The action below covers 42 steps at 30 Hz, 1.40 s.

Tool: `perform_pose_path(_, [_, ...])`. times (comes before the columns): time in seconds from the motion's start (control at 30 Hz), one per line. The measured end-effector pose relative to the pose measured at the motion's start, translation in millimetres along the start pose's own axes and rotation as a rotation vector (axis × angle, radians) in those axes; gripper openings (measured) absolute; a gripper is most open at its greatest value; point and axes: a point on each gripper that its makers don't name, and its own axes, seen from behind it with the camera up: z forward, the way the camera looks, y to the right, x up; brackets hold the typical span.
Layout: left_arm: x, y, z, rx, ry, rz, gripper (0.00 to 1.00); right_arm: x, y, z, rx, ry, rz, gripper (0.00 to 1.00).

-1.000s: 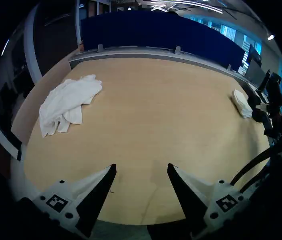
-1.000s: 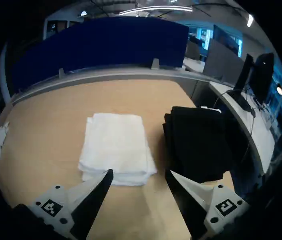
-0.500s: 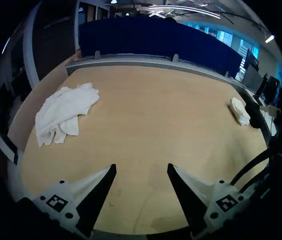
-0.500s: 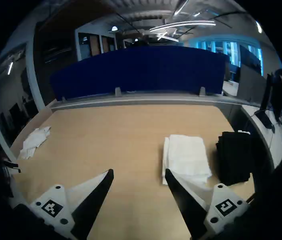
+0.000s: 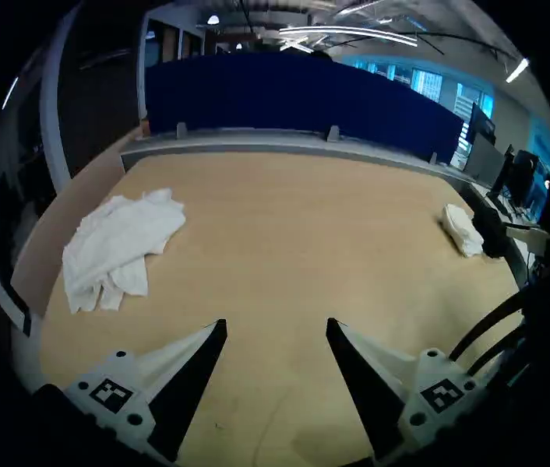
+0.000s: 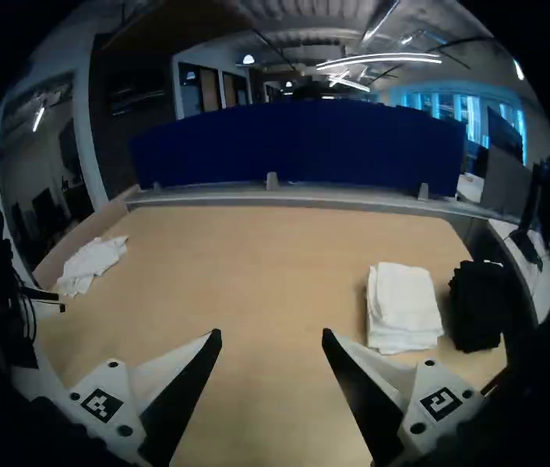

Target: Fold towel

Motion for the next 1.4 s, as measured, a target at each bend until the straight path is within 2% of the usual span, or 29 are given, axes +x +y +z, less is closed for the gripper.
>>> perform_pose_path(0.2, [45.9,4.0,4.5,-0.014,0.142,0.029,0.95,14.9,-3.4,1.1,-0.041,0.087,0.023,1.00])
perform_pose_path(0.37, [81.4,6.9,5.8,-0.022,0.252,0.048,0.95,34.4,-1.6,-3.0,-0.097,0.204,0.031,1.00])
perform_pose_path(0.57, [118.5,5.4,-5.5,-0.003,0.427,0.046,0.95,49.9,1.6,-11.3,-0.155,0.323,0.060,1.00])
perform_pose_path(0.77, [131.6,1.8,-11.0,0.027,0.498,0.037,0.95,72.0,19.1,-28.9,-0.237,0.455,0.100,1.00])
perform_pose_path(0.87, [134.1,0.0,-12.9,0.037,0.519,0.039,0.95,74.5,20.8,-31.8,-0.256,0.467,0.108,1.00])
perform_pose_path(1.07, [139.2,-4.7,-14.0,0.055,0.536,0.050,0.95,82.5,23.4,-32.6,-0.268,0.469,0.081,1.00])
perform_pose_path(1.27, [142.4,-10.0,-9.5,0.053,0.556,0.009,0.95,92.1,22.2,-29.8,-0.272,0.461,0.042,1.00])
perform_pose_path(1.4, [144.8,-12.2,-4.9,0.060,0.580,0.010,0.95,97.6,18.4,-28.4,-0.267,0.458,0.012,1.00])
